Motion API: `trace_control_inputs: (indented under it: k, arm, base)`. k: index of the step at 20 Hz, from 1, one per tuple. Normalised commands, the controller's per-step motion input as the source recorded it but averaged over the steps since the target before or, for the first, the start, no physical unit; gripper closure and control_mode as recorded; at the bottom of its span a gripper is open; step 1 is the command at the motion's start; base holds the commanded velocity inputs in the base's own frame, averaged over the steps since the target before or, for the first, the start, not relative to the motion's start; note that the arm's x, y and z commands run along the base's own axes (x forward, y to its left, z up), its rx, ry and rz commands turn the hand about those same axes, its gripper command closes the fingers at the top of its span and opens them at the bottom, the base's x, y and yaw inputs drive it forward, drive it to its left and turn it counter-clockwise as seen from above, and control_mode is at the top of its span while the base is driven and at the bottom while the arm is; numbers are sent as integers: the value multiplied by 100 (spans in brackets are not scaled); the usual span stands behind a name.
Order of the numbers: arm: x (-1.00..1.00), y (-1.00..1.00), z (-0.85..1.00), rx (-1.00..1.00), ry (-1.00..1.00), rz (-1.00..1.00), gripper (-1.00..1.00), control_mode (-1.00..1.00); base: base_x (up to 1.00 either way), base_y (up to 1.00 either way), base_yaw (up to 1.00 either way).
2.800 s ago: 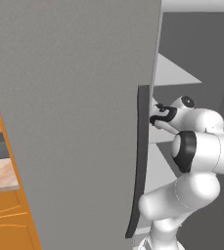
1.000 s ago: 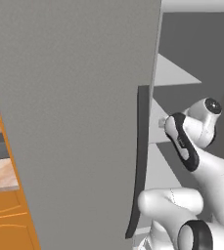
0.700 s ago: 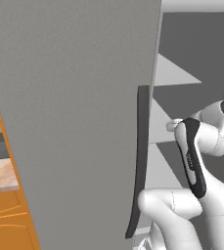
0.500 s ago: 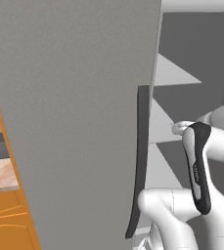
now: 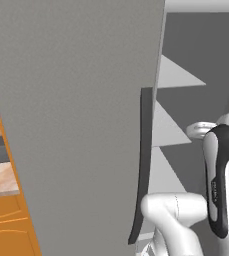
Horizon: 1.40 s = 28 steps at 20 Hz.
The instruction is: Take the garlic and sweet potato out of the freezer and place them in the tupperware container on the counter. Then put the tupperware containing the vegetables back in the freezer.
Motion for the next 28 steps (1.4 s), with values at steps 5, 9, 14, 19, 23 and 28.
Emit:
trace_control_inputs:
  k: [5, 9, 14, 19, 23, 28]
  arm:
    - [-31, 35, 53, 0, 14, 0, 100, -100]
    - [-24, 45, 29, -1, 12, 0, 100, -100]
    - [-27, 35, 4, -1, 5, 0, 100, -100]
    - [-50, 8, -2, 0, 0, 0, 100, -100]
    - [-43, 0, -6, 0, -1, 0, 100, 100]
    - [0, 0, 0, 0, 0, 0, 100, 100]
  base:
    - [0, 0, 0]
    - [0, 0, 0]
    - [0, 0, 0]
    - [0, 0, 0]
    - [-16, 0, 0]
    - [-92, 8, 0]
